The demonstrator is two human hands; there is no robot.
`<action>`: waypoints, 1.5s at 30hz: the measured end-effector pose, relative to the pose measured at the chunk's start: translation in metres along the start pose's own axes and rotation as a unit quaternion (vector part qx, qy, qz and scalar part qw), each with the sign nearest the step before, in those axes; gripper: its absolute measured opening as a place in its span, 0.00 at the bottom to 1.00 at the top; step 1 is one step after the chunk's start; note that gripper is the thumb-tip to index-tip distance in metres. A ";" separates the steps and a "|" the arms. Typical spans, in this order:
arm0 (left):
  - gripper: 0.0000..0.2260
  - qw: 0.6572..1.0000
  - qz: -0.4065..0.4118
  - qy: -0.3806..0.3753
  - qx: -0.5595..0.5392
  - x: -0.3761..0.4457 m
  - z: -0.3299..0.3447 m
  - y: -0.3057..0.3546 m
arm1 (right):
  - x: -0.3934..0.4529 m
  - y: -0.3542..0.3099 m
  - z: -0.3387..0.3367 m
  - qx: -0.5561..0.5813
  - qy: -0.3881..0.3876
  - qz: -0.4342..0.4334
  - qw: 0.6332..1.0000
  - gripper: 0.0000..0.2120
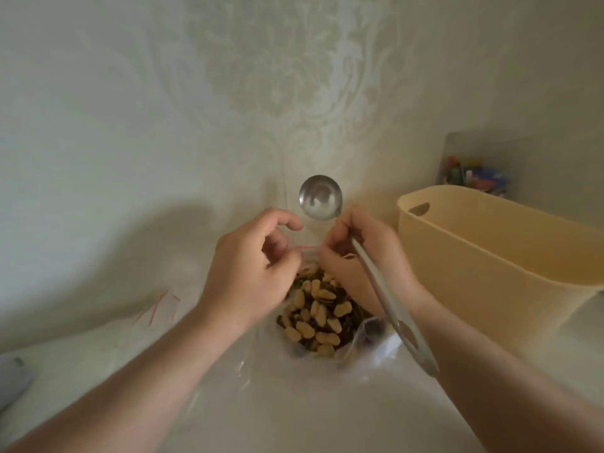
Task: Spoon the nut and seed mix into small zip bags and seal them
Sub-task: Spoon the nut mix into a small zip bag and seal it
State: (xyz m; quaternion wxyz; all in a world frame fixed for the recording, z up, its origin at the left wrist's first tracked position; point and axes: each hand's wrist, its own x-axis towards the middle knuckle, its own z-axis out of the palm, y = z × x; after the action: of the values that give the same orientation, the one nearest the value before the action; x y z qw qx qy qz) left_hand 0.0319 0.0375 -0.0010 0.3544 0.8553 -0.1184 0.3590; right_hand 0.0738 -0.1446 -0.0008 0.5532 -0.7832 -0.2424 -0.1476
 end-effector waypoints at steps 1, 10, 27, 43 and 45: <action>0.12 1.000 0.027 -0.011 0.010 0.000 0.001 -0.003 | -0.003 0.002 0.000 0.005 -0.005 0.005 1.000 0.14; 0.39 0.977 0.090 -0.192 0.013 -0.012 0.014 -0.013 | -0.015 -0.005 -0.005 0.090 -0.016 0.061 0.994 0.12; 0.28 0.982 0.030 -0.173 -0.070 -0.022 0.006 -0.015 | -0.018 -0.004 -0.017 0.070 -0.032 0.073 0.994 0.06; 0.29 0.977 -0.019 -0.206 -0.048 -0.029 0.005 -0.033 | -0.005 0.018 -0.051 -0.114 0.032 -0.029 0.993 0.06; 0.29 0.977 -0.020 -0.206 -0.050 -0.030 0.006 -0.033 | -0.004 0.021 -0.052 -0.102 0.059 -0.031 0.993 0.08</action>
State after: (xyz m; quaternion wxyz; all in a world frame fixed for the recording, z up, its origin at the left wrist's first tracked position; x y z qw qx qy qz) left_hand 0.0292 0.0554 -0.0423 0.3719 0.8942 -0.1899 0.1615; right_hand 0.0836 -0.1999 -0.0014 0.4791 -0.8175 -0.2168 -0.2348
